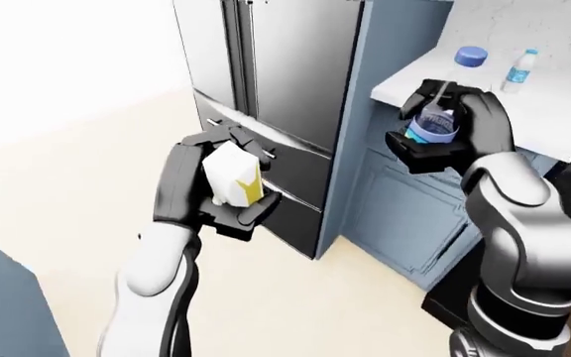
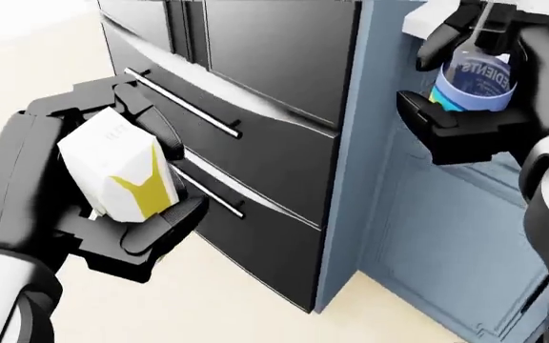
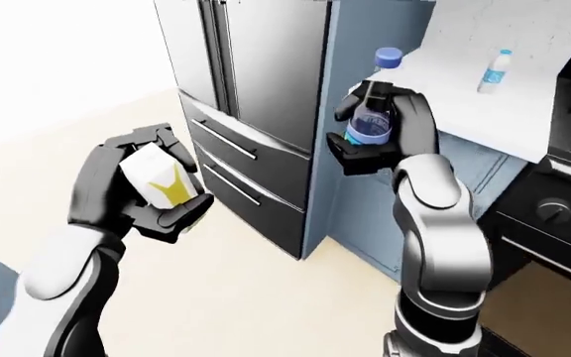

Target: Move the drinks to the dining counter.

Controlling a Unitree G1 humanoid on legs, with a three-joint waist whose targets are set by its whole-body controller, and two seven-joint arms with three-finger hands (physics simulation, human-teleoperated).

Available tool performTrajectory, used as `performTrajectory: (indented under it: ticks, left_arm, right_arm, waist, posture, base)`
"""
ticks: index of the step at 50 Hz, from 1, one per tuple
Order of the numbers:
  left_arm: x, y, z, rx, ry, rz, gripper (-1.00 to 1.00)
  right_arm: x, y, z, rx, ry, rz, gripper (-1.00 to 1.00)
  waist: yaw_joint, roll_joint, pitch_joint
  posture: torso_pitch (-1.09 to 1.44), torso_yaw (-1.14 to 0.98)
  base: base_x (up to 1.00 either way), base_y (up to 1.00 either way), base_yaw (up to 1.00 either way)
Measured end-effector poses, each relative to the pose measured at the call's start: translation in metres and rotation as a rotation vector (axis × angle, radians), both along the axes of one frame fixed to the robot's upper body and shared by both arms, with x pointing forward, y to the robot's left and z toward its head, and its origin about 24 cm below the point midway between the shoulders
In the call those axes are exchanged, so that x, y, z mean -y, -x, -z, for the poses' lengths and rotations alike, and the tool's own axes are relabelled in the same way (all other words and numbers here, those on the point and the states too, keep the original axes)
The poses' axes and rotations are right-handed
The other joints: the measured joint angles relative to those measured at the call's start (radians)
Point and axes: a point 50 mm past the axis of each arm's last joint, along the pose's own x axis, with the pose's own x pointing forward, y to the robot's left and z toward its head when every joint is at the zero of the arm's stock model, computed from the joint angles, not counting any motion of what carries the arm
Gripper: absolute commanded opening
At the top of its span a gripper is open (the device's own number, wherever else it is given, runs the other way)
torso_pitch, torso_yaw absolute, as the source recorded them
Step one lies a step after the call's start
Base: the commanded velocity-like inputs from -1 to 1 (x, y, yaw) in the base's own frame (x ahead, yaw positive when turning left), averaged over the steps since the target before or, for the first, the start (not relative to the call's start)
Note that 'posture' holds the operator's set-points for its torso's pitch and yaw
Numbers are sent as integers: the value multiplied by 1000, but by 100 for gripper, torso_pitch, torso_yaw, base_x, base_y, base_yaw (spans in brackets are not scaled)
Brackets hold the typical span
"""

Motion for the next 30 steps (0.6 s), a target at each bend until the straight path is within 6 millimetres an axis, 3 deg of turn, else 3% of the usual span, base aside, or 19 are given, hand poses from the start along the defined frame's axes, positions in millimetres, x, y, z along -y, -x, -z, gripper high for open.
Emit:
performTrajectory:
  ticks: [4, 7, 11, 15, 18, 21, 23, 27, 30]
  left_arm:
    - [0, 1, -4, 19, 3, -1, -100]
    - [-1, 2, -6, 33, 5, -4, -100]
    - [-10, 0, -1, 3, 3, -58, -100]
    - [-9, 0, -3, 12, 3, -57, -100]
    - [-8, 1, -5, 21, 4, -49, -100]
    - [-10, 1, -5, 27, 8, -51, -100]
    - [-9, 1, -7, 38, 12, -47, -100]
    - [-4, 1, -3, 9, 12, -8, -100]
    - [-4, 1, -5, 18, 13, -5, -100]
  right_arm:
    - [-2, 0, 1, -11, 4, -10, -100]
    - [-5, 1, 0, -5, 6, -22, -100]
    - [-19, 1, 4, -23, 11, -101, -100]
    - [-21, 2, 1, -18, 14, -123, -100]
    - [-21, 5, -4, 12, 19, -120, -100]
    - [-21, 6, -6, 22, 23, -120, -100]
    - [-20, 6, -8, 30, 27, -112, -100]
    - [-14, 5, 0, -6, 21, -72, -100]
    - [-14, 4, 1, -17, 22, -66, -100]
  waist:
    - [-17, 71, 11]
    - [-18, 132, -5]
    - [23, 112, -15]
    - [24, 52, -3]
    - [11, 24, 10]
    - [4, -4, 6]
    - [-6, -32, -11]
    - [-6, -12, -8]
    - [-11, 33, -1]
  posture:
    - [0, 0]
    - [0, 0]
    - [0, 0]
    - [0, 0]
    - [0, 0]
    - [0, 0]
    - [0, 0]
    - [0, 0]
    - [0, 0]
  base:
    - [0, 0, 100]
    - [0, 0, 100]
    - [0, 0, 100]
    - [0, 0, 100]
    - [0, 0, 100]
    - [0, 0, 100]
    - [0, 0, 100]
    - [0, 0, 100]
    - [0, 0, 100]
